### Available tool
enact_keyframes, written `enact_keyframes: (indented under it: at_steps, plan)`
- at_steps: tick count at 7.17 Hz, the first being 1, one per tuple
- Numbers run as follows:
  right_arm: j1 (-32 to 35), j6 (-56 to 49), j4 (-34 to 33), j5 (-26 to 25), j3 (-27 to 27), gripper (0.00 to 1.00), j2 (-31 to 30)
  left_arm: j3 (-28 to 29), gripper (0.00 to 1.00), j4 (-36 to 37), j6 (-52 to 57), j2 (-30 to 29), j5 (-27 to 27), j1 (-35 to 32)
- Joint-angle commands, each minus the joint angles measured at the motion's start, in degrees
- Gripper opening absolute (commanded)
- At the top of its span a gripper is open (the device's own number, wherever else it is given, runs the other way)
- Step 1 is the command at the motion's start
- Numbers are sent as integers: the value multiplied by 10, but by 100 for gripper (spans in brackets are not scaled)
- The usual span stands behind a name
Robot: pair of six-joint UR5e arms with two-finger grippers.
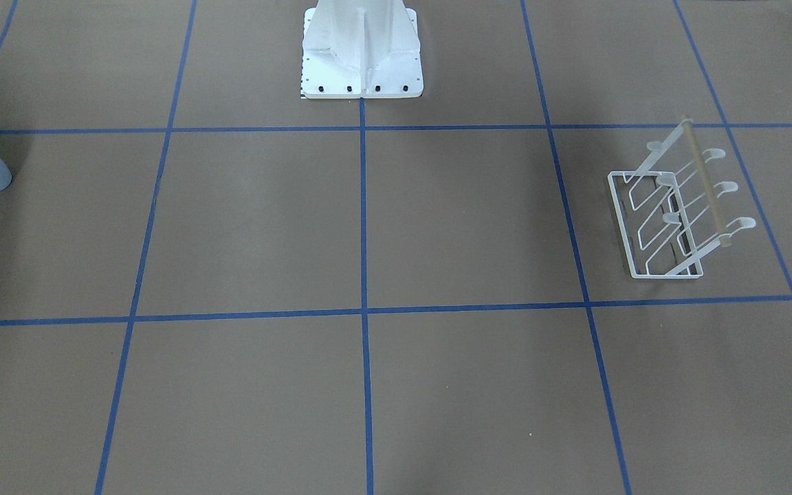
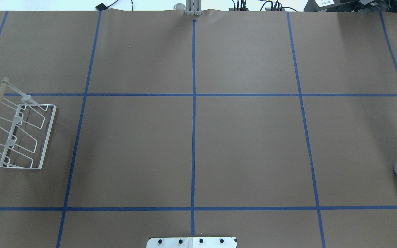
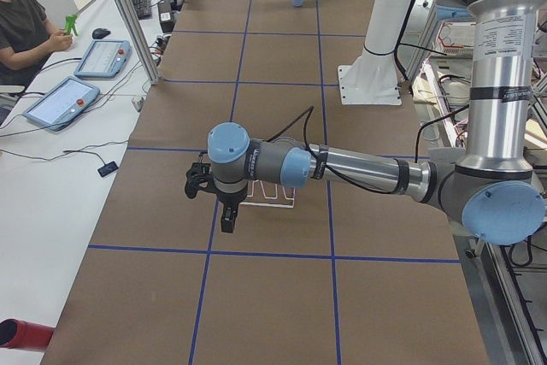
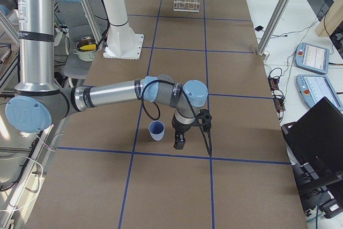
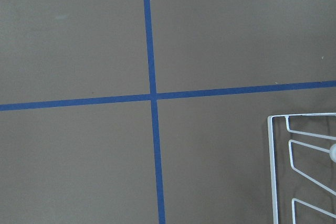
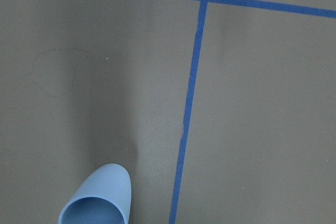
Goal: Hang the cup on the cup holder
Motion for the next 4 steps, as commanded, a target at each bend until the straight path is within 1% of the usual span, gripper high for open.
enact_keyframes:
  at_steps: [1,2,3,4]
  plan:
    - [14,2,-1,0,2,100,-2,-3,98,0,0,0,-1,0]
    - [14,-3,1,9,0,100,-10,-3,98,1,0,0,0,0]
    - [14,-4,40,34,10,100,-29,-4,98,1,0,0,-2,0]
    - [15,2,62,41,-5,100,-35,-5,98,1,0,2,-5,0]
